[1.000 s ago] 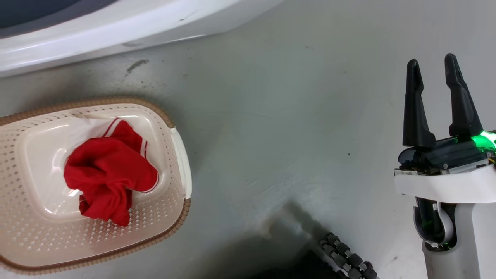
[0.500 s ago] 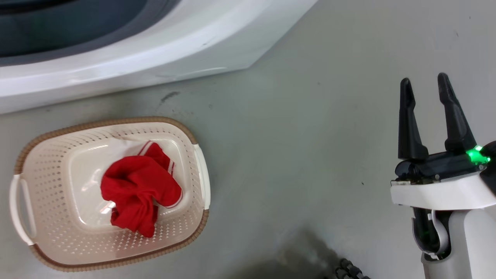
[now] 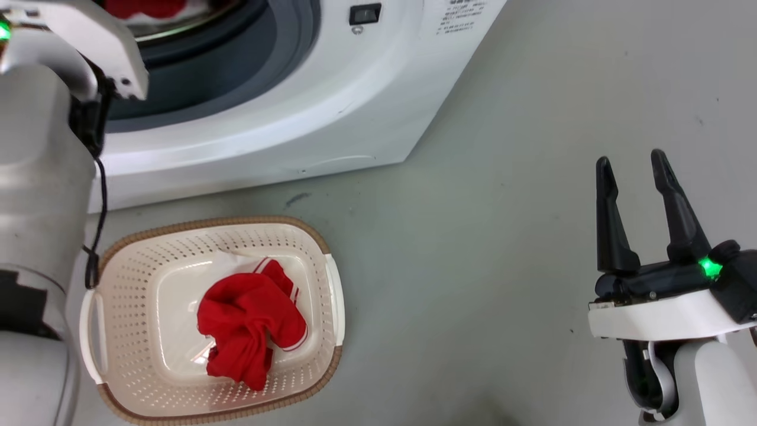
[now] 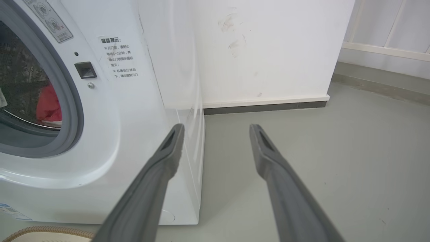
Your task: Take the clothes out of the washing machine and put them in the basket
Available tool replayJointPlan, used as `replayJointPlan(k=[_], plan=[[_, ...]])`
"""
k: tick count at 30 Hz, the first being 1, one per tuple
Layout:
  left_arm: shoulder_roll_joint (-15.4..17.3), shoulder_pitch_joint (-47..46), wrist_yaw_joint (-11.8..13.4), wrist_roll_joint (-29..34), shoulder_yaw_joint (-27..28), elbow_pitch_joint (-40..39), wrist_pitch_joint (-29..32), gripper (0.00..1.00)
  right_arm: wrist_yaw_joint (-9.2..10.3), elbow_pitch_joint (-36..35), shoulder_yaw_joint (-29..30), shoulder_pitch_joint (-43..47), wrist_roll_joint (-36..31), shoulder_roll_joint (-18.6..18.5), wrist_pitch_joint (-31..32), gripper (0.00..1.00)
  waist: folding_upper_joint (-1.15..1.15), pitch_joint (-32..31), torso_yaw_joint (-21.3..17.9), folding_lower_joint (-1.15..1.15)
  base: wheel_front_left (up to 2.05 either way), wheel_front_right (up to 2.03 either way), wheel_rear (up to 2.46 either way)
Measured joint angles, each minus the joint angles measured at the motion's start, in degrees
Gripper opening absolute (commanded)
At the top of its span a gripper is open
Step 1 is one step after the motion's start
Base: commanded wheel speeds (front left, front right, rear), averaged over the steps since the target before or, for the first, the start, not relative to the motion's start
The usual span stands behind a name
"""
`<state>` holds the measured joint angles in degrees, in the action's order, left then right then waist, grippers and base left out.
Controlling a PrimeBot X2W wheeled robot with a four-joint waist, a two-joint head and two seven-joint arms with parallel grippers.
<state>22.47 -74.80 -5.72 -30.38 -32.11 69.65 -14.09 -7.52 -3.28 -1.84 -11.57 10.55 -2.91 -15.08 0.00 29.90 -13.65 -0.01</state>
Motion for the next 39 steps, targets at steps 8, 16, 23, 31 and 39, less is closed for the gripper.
replayJointPlan(k=[8, 16, 23, 31, 39], plan=[[-0.62, 10.09, 3.88, 0.03, 3.37, -13.57, -0.82, 0.0, 0.0, 0.43, 0.62, 2.56, -1.23, 0.0, 0.0, 1.0, 0.0, -4.69, 1.85, 0.0, 0.0, 0.0, 0.0], [-0.79, 23.69, 7.55, 2.12, 7.49, -30.82, -0.92, 0.0, 0.0, 0.76, 0.68, 4.03, -2.24, 0.0, 0.0, 1.0, 0.0, -9.12, 4.23, 0.0, 0.0, 0.0, 0.0], [-0.74, 34.28, 10.07, 3.59, 8.95, -42.96, -0.97, 0.0, 0.0, 1.14, 0.42, 6.18, -3.02, 0.0, 0.0, 1.0, 0.0, -13.11, 5.85, 0.0, 0.0, 0.0, 0.0], [0.99, 40.74, 12.35, 4.45, 9.22, -54.11, -0.68, 0.0, 0.0, 1.36, 0.43, 8.61, -3.88, 0.0, 0.0, 1.0, 0.0, -17.32, 7.9, 0.0, 0.0, 0.0, 0.0], [3.67, 44.45, 14.91, 5.41, 9.43, -65.35, 1.43, 0.0, 0.0, 1.56, 0.36, 10.92, -4.11, 0.0, 0.0, 1.0, 0.0, -20.97, 9.54, 0.0, 0.0, 0.0, 0.0]])
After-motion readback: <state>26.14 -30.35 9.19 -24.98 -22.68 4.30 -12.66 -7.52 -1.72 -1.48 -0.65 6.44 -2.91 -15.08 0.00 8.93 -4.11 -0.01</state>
